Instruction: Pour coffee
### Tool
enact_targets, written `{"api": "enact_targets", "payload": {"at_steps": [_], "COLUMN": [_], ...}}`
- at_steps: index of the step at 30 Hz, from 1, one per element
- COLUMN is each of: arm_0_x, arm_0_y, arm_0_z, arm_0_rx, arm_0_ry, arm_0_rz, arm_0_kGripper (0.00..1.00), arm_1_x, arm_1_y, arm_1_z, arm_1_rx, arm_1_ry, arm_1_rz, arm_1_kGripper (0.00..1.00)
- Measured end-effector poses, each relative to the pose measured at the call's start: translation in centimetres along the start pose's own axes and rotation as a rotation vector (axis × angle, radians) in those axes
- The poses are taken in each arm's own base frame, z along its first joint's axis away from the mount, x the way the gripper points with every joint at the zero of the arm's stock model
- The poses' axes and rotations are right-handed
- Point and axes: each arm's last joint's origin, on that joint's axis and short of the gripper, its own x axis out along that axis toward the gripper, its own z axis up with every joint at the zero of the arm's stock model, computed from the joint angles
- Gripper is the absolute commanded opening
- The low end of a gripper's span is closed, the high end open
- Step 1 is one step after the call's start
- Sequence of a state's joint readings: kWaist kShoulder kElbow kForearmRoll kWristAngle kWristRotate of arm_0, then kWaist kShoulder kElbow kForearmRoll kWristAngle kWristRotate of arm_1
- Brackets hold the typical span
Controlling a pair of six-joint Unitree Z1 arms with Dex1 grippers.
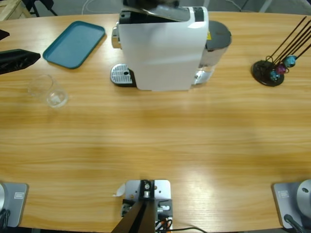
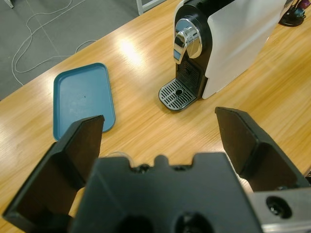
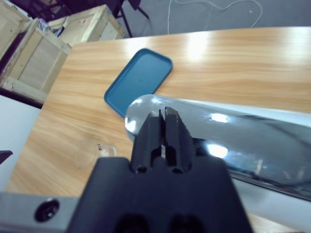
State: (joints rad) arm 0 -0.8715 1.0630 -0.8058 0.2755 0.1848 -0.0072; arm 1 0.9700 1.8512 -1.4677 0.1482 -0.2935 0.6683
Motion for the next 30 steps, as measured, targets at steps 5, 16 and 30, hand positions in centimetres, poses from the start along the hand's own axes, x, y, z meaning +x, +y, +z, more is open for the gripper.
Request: {"api": "enact_targets", "payload": {"at_steps": [5, 16, 30], "arm_0_x": [0.0, 0.0, 0.0], "arm_0_y": [0.0, 0.0, 0.1], "arm_0_z": [0.0, 0.0, -0.1], "arm_0_rx": [0.0, -0.006, -0.052], "arm_0_ry": [0.0, 0.0, 0.002], "arm_0_rz": [0.0, 0.001, 0.022], "arm_0_kGripper": [1.0, 1.0, 1.0], "arm_1_x": [0.6, 1.2, -7.7], "arm_1_y": [-0.1, 0.5, 0.0], "arm_1_z": [-0.7, -2.7, 1.8], "arm_1_rx": [-0.006, -0.049, -0.393], "arm_1_ry": [0.019, 0.105, 0.046], "arm_1_rz": [-0.004, -0.022, 0.021], "arm_1_kGripper": [0.0, 0.0, 1.0]}}
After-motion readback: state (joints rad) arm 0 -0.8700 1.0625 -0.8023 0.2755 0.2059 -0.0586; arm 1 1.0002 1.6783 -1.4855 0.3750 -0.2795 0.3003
